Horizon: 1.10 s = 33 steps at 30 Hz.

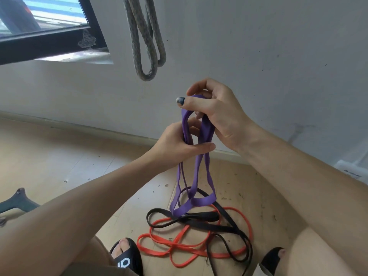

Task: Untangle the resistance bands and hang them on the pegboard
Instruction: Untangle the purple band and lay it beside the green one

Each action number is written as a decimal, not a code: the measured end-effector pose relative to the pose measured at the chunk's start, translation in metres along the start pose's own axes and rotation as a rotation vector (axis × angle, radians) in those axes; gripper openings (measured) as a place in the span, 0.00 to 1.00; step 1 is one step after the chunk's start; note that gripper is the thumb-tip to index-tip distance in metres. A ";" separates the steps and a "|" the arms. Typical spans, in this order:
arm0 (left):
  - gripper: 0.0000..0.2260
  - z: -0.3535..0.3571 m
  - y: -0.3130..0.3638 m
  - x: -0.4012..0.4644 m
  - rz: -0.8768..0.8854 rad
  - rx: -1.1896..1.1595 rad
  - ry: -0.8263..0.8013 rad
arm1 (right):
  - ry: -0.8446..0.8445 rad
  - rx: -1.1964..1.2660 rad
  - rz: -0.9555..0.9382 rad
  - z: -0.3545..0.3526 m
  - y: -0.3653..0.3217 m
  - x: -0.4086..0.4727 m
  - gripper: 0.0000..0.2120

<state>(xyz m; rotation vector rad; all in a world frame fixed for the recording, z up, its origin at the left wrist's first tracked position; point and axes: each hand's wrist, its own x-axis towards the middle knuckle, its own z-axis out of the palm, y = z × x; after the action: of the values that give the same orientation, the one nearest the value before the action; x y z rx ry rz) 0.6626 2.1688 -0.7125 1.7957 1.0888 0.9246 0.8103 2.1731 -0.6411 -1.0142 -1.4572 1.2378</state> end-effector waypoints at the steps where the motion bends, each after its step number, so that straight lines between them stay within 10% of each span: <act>1: 0.21 -0.001 0.001 0.000 -0.001 0.008 0.000 | -0.007 -0.015 0.003 -0.002 -0.001 0.000 0.11; 15: 0.11 -0.007 0.017 -0.001 0.047 -0.056 0.090 | -0.045 -0.111 0.076 -0.009 0.000 -0.005 0.08; 33: 0.23 0.001 0.005 -0.004 -0.020 -0.109 -0.037 | -0.008 -0.045 0.080 -0.001 -0.001 0.003 0.13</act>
<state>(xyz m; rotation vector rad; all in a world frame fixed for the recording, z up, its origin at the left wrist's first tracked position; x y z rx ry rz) 0.6636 2.1634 -0.7089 1.7033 1.0121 0.9177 0.8106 2.1761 -0.6396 -1.1083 -1.4691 1.2721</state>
